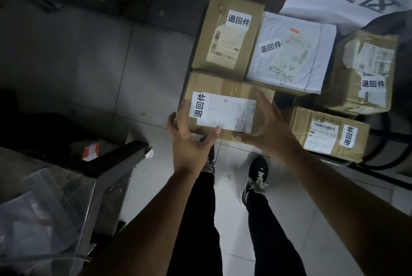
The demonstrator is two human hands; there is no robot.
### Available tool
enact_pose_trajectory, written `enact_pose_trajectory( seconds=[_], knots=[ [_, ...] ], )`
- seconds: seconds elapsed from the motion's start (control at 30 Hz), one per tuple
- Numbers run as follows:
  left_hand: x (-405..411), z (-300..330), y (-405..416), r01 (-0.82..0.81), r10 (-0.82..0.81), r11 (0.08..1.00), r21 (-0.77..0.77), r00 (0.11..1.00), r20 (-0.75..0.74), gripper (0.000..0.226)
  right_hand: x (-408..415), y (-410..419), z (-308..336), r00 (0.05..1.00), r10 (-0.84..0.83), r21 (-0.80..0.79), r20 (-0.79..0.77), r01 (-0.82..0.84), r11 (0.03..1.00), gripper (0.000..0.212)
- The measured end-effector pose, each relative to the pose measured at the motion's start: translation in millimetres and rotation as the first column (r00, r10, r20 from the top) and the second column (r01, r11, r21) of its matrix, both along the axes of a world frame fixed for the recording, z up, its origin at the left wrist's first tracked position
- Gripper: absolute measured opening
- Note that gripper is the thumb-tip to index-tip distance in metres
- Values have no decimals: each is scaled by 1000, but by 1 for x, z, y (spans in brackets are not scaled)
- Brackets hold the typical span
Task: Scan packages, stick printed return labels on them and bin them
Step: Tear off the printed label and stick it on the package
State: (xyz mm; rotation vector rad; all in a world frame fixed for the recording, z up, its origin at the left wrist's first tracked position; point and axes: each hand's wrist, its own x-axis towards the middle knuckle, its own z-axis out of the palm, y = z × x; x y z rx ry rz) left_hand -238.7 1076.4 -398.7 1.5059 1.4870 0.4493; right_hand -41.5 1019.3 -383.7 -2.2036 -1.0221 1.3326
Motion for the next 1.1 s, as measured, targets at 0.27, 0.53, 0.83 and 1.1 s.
enact_pose_trajectory(
  seconds=[0.27,0.53,0.83,1.1],
  knots=[
    [7,67,6,252,-192,960,121,909,-370,81,-4,-30,67,978,-61,-75,201,77,994,102],
    [36,205,-36,690,-538,687,226,693,-480,66,-38,-114,213,894,-294,-5,338,314,949,80],
    [74,324,-195,931,-748,290,223,366,-554,59,-63,-290,324,688,-432,25,583,516,856,68],
    [107,401,-370,957,-797,-119,263,66,-601,52,-94,-488,400,479,-582,47,657,744,666,67]
  ],
)
